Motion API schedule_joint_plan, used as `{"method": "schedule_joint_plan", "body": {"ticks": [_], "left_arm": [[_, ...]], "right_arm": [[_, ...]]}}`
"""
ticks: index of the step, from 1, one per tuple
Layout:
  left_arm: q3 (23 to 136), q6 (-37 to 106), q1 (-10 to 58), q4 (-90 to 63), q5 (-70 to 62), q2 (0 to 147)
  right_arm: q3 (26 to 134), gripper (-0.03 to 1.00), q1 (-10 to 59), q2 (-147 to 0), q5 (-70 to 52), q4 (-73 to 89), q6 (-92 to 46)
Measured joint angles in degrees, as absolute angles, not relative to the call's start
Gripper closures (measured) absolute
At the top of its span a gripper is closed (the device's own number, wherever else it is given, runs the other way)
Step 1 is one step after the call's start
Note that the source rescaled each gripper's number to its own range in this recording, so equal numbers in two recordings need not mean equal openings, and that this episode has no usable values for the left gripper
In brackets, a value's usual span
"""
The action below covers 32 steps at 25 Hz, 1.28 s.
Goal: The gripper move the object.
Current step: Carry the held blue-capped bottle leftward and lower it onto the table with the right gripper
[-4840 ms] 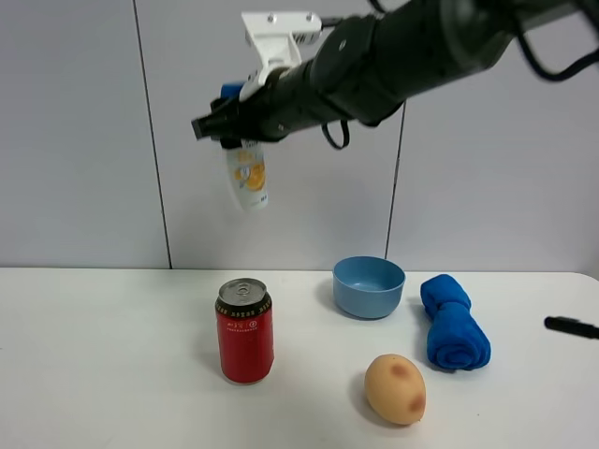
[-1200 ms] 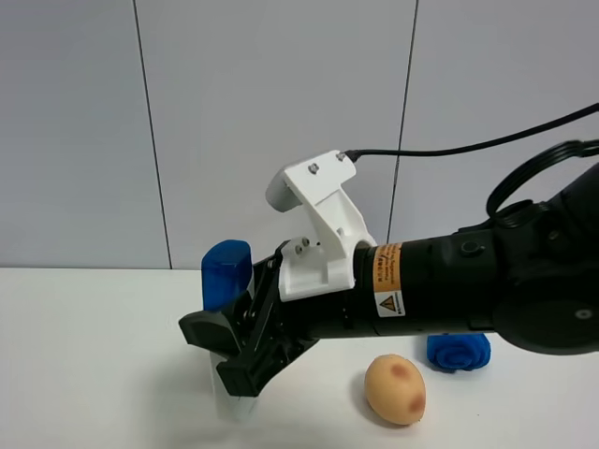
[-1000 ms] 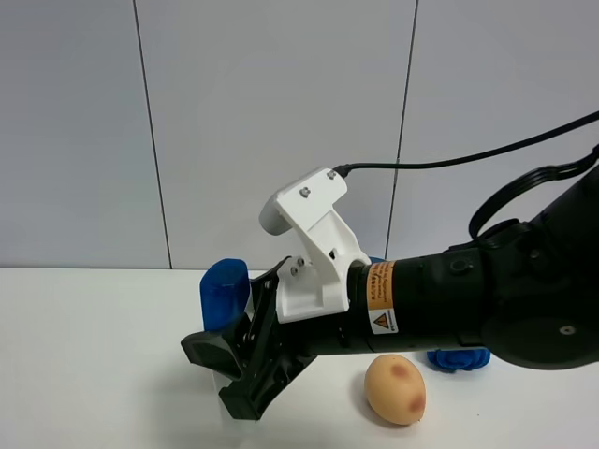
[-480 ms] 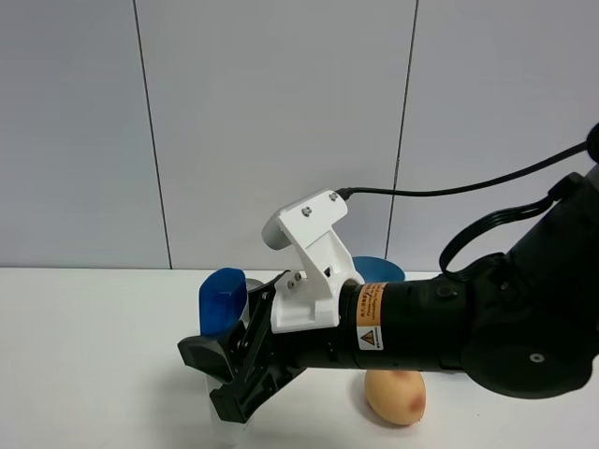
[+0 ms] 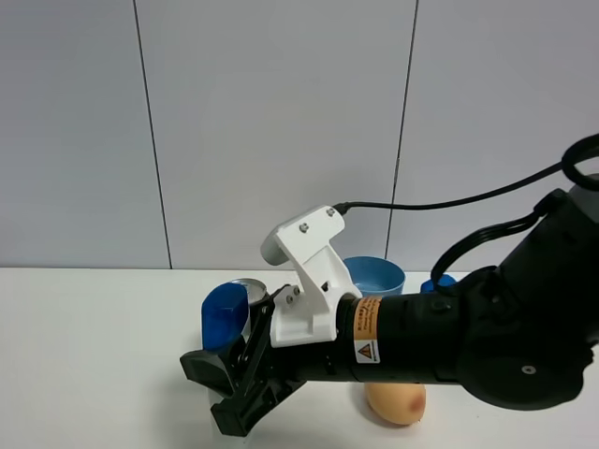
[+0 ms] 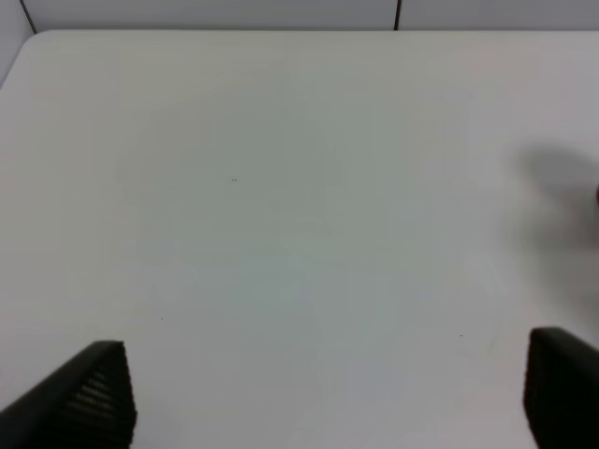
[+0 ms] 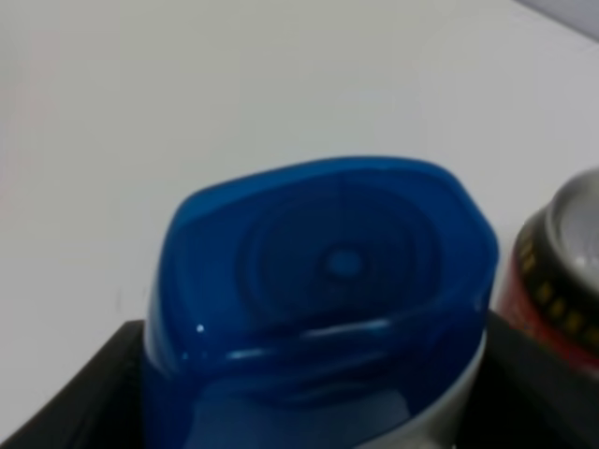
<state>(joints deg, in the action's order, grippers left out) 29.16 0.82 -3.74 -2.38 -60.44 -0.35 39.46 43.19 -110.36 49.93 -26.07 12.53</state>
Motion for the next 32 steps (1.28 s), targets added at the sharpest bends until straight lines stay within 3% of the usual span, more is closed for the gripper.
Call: {"method": "schedule_joint_plan", "body": {"ticks": [32], "left_arm": [[29.16,0.82,-3.74,-2.38,-60.44,-0.35]], "right_arm": [[39.46,0.94,43.19,-111.44,51.10,-25.61,10.15]]}}
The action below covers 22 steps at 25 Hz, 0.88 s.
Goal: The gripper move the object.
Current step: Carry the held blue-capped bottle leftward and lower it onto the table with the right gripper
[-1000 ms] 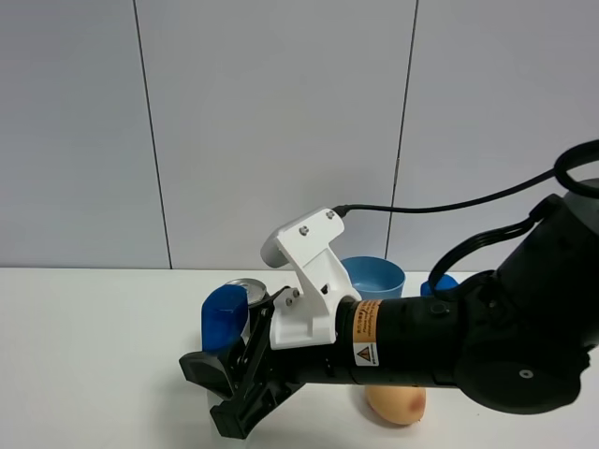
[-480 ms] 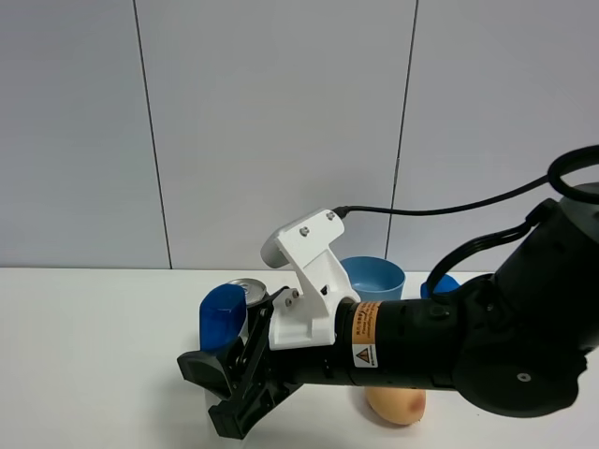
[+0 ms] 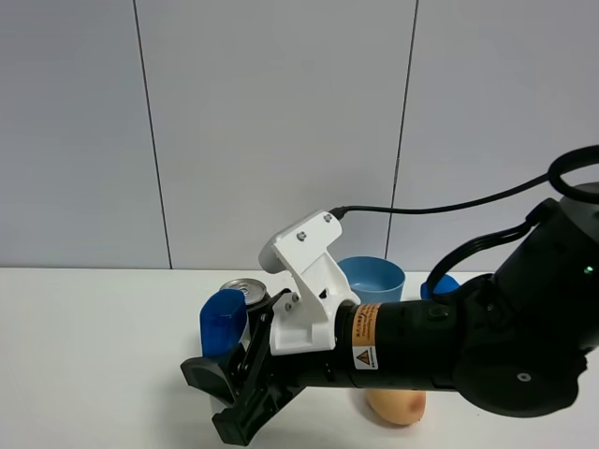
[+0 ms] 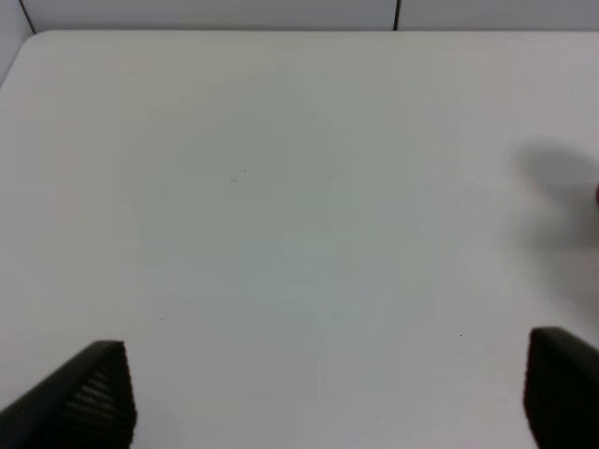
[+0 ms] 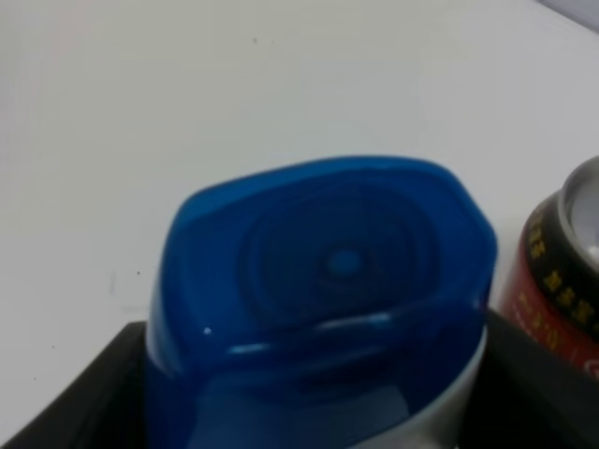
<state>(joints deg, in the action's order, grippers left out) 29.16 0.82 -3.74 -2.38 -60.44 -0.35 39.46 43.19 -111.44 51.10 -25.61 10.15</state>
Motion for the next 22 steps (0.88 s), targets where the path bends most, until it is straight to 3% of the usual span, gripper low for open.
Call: {"method": "schedule_joint_plan", "body": {"ticks": [4,11,17,22], "left_arm": [[29.16,0.82,-3.74,-2.38,-60.44,-0.35],[29.16,0.82,-3.74,-2.38,-60.44,-0.35],[29.16,0.82,-3.74,-2.38,-60.44,-0.35],[29.16,0.82,-3.74,-2.38,-60.44,-0.35]], "right_arm": [[39.46,0.85,43.19,-111.44,51.87,-25.23,10.15],[39.46,0.82,43.19,-111.44,52.01,-25.23,10.15],[39.46,0.55,43.19,-111.44,52.14,-25.23,10.15],[39.46,0.52,43.19,-111.44,52.14,-25.23,10.15]]}}
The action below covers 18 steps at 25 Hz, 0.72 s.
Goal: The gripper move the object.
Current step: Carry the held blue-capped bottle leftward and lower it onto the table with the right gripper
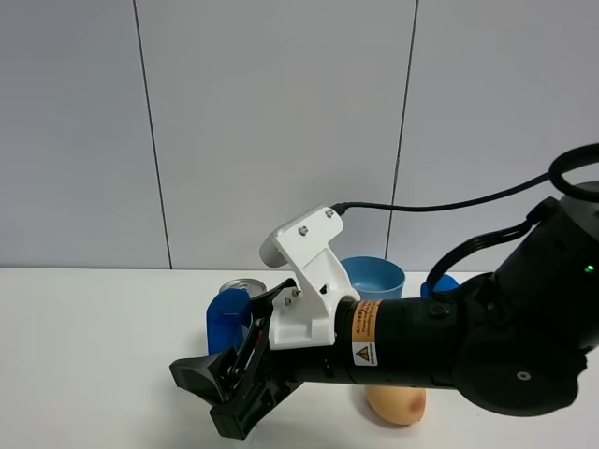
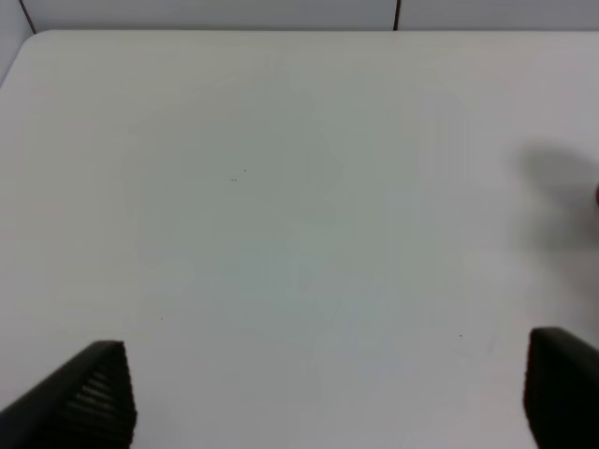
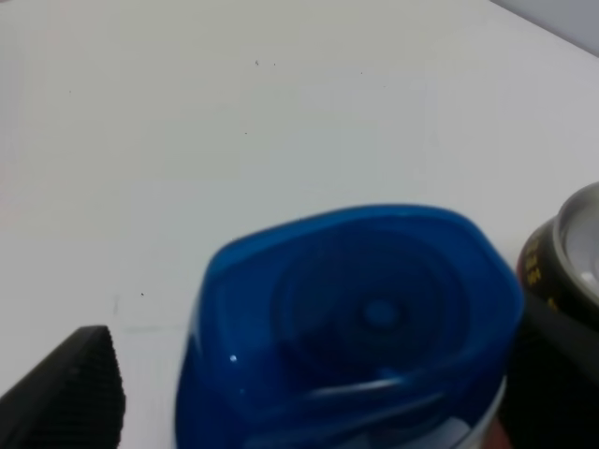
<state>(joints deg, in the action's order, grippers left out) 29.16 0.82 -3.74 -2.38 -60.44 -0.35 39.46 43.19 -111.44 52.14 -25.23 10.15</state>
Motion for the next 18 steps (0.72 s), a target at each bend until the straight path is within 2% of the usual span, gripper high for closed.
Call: {"method": "schedule_joint_plan", "body": {"ticks": [15,18], "left_arm": [[29.16,0.82,-3.74,-2.38,-60.44,-0.35],[29.16,0.82,-3.74,-2.38,-60.44,-0.35]], "right_arm": [[39.46,0.51,43.19,-111.38,52.88,-25.23,9.92],[39.46,0.38,43.19,-111.38,52.88,-25.23,9.92]]}}
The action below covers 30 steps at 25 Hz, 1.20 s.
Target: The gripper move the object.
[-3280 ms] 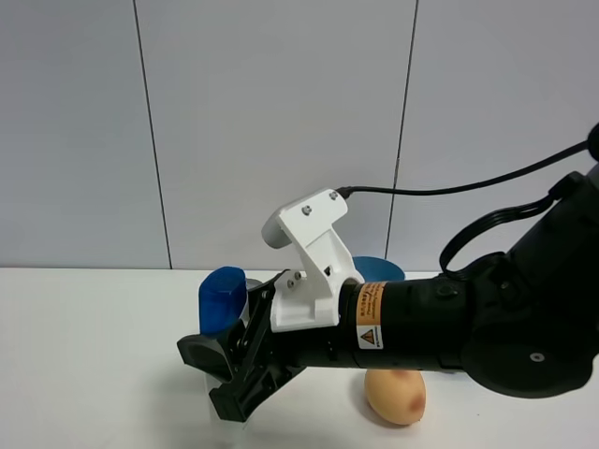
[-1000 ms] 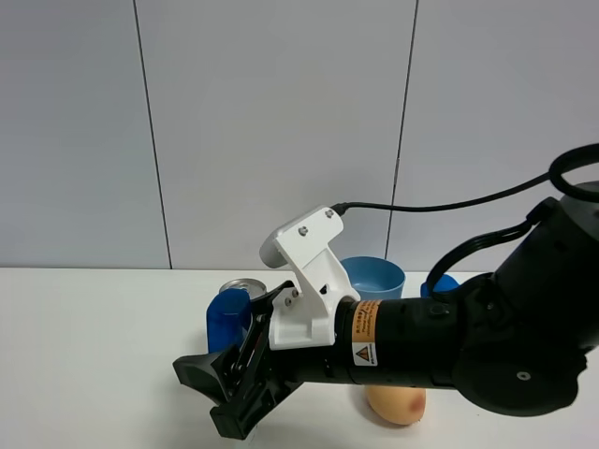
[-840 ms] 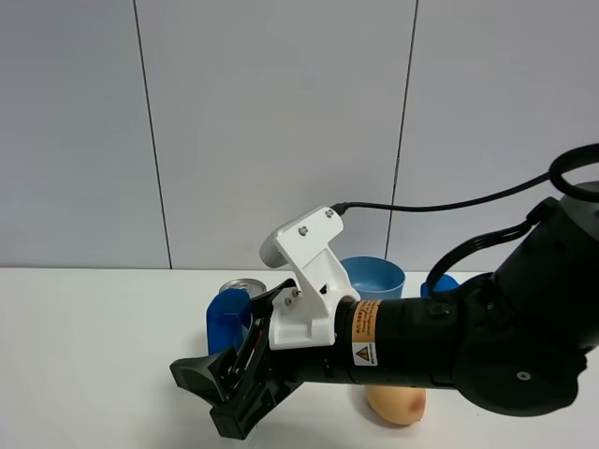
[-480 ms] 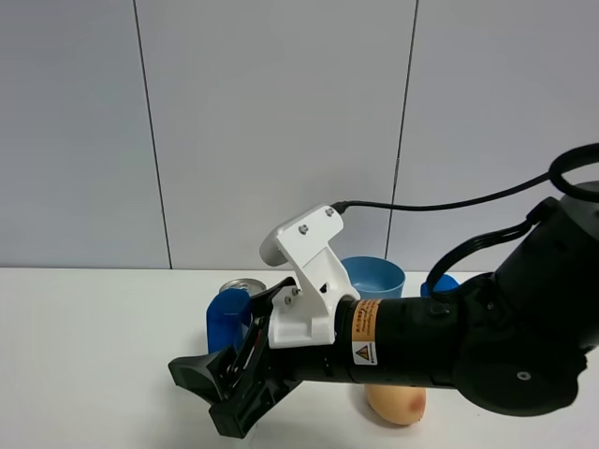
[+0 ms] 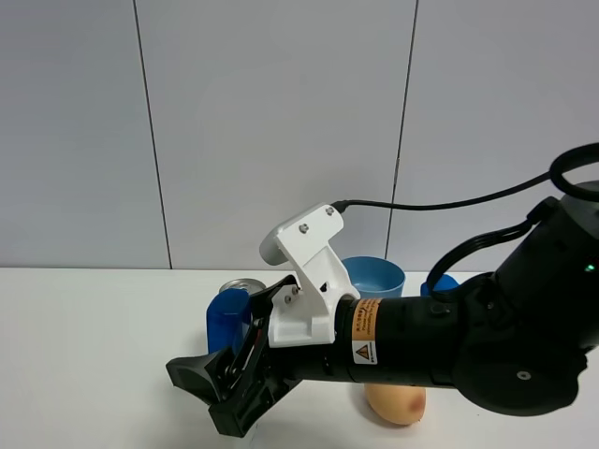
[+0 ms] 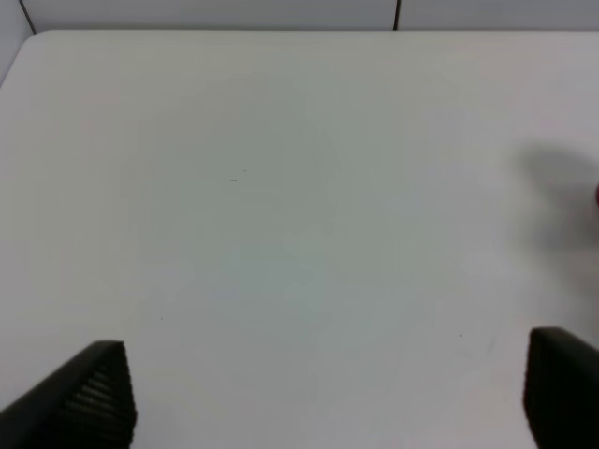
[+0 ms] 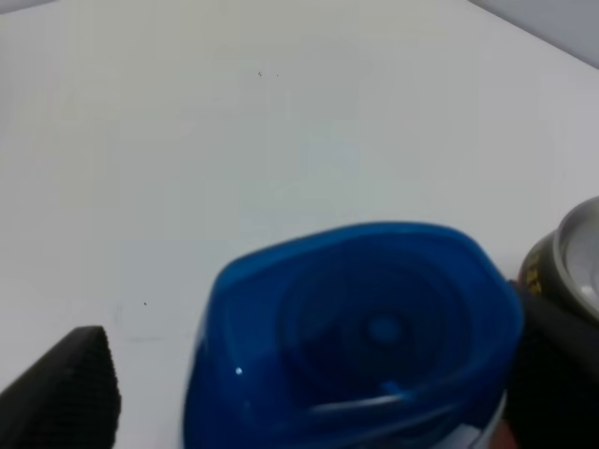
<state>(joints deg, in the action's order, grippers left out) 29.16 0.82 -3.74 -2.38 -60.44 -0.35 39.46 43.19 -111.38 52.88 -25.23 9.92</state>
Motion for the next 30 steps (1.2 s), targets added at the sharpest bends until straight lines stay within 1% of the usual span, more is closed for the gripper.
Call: {"method": "schedule_joint_plan", "body": {"ticks": [2,5,11,19,30], "left_arm": [[29.16,0.82,-3.74,-2.38,-60.44,-0.35],[29.16,0.82,-3.74,-2.43,-60.44,-0.35],[29.16,0.82,-3.74,-2.49,-60.44,-0.35],[29.16,0.82,-3.74,-2.49,-60.44,-0.35],[29.16,0.82,-3.74,-2.49,-60.44,-0.35]], "right_arm": [[39.46,0.27,43.19,-111.38,52.88,-25.23,9.68],[39.46,0.21,43.19,-111.33,52.88,-25.23,9.22],[39.46,0.20,43.19,-108.78,52.45,-25.23,9.09],[39.41,0.19,43.19,-102.87,47.24,-25.49,8.88],[39.33,0.19,43.19,-93.25,43.03,-29.77,13.16]]}}
